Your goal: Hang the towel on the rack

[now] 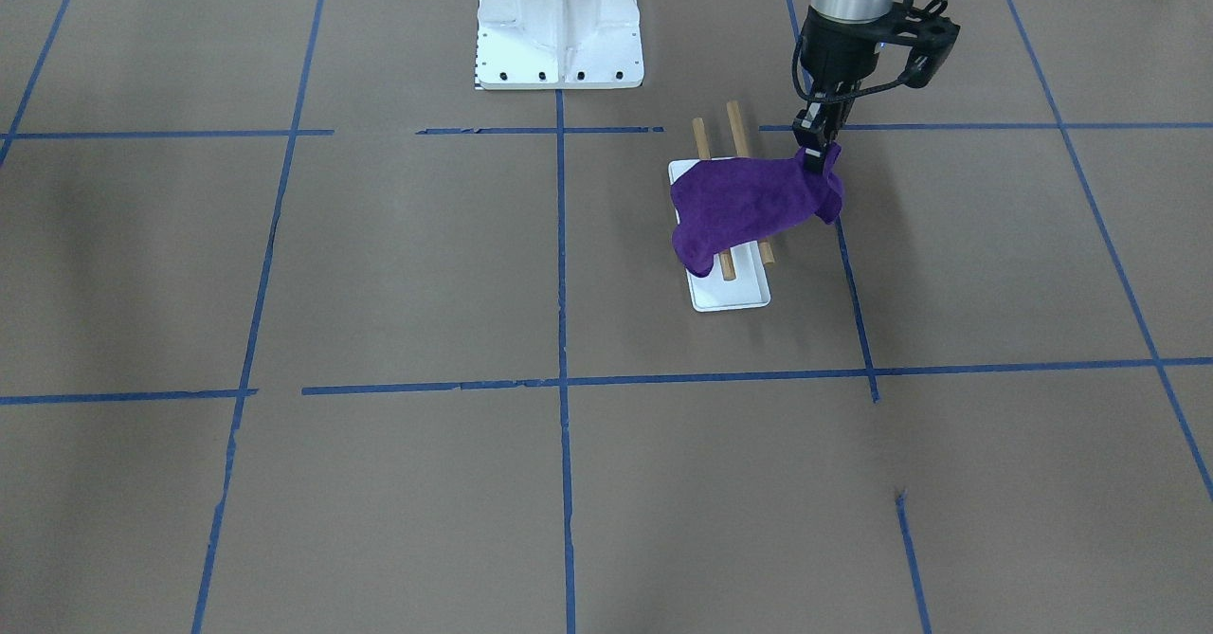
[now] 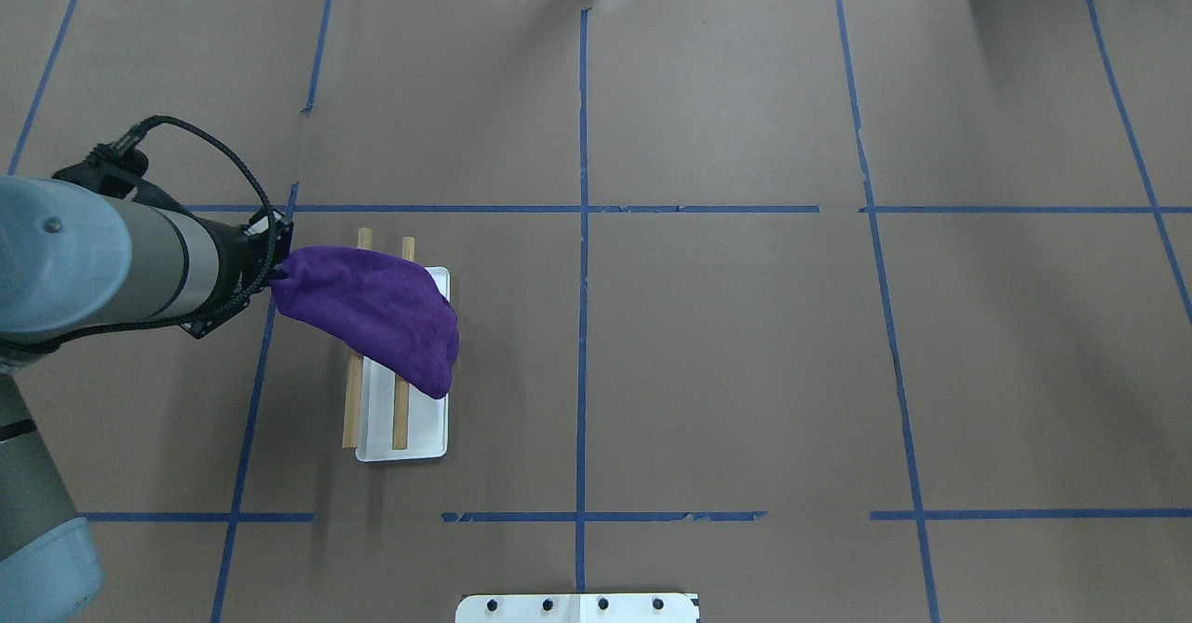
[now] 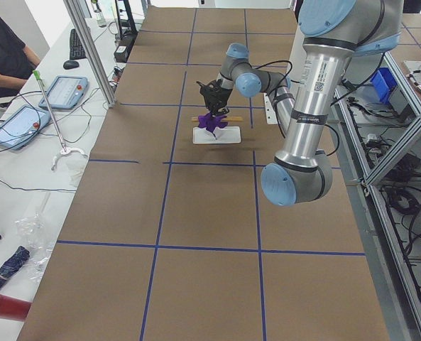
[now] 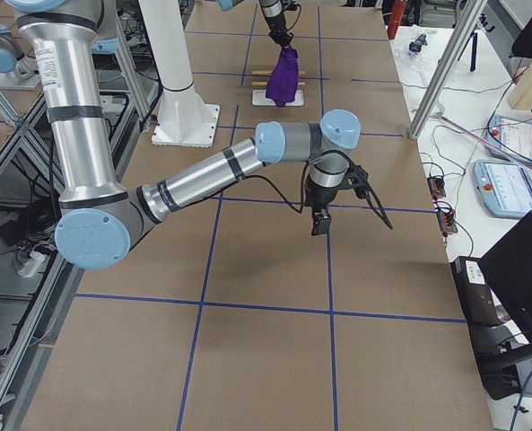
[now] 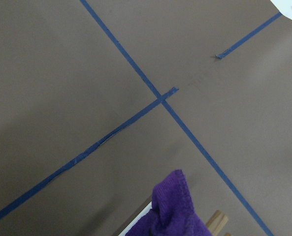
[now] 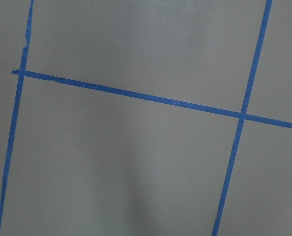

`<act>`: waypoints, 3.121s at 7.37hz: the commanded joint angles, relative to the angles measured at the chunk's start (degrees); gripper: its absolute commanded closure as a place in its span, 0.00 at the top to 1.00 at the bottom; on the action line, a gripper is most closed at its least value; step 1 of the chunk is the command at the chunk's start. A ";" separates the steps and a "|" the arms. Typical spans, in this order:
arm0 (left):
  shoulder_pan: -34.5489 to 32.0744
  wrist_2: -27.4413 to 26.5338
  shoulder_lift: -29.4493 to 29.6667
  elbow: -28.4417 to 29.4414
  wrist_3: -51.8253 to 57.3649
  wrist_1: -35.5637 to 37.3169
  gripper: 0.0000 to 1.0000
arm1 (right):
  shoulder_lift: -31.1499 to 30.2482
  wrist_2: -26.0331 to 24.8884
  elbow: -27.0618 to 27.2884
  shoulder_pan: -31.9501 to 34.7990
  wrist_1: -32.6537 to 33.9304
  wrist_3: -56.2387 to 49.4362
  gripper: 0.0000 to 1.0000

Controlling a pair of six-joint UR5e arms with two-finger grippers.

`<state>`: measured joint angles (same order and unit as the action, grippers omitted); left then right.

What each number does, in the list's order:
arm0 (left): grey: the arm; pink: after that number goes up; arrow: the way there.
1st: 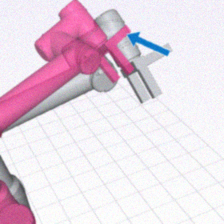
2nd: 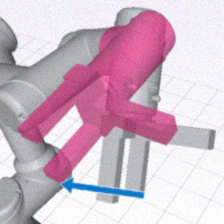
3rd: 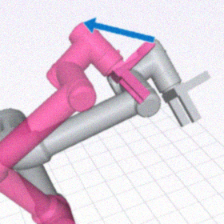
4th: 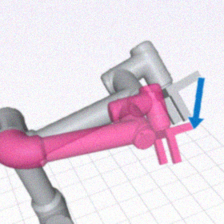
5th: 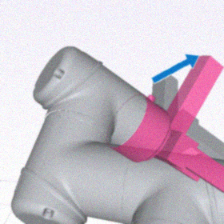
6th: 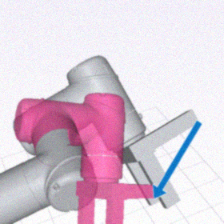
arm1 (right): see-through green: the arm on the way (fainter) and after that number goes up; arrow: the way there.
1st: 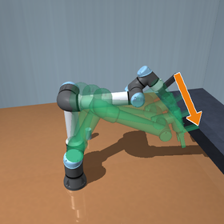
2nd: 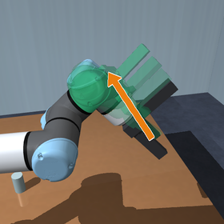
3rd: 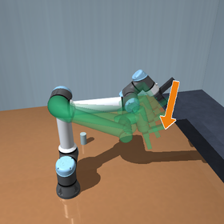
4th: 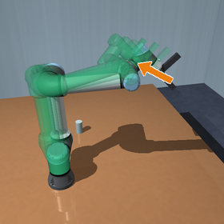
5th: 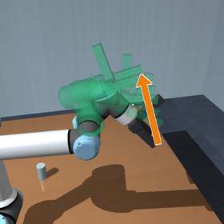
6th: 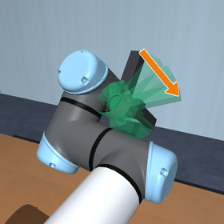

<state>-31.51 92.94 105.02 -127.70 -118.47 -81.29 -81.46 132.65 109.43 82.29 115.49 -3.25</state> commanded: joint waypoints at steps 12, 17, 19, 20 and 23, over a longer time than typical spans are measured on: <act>-25.06 17.53 -1.31 9.47 61.00 0.17 1.00 | -13.81 4.37 -9.74 7.79 -24.75 -0.26 1.00; -46.24 31.67 -1.84 25.01 103.01 -0.19 1.00 | -15.05 4.46 -10.21 8.50 -26.89 0.00 1.00; -53.71 36.94 -5.24 31.35 118.83 -1.41 1.00 | -15.05 5.07 -10.55 8.50 -26.89 0.00 1.00; -56.18 38.88 -8.75 33.90 124.13 -4.20 1.00 | -15.05 5.16 -10.55 8.50 -26.89 0.00 1.00; -57.53 41.62 -15.98 37.79 126.21 -13.10 1.00 | -15.05 6.75 -11.08 8.50 -26.89 0.09 1.00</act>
<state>-88.43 133.86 91.18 -91.06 7.05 -91.96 -96.50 139.03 98.48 90.79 88.59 -3.23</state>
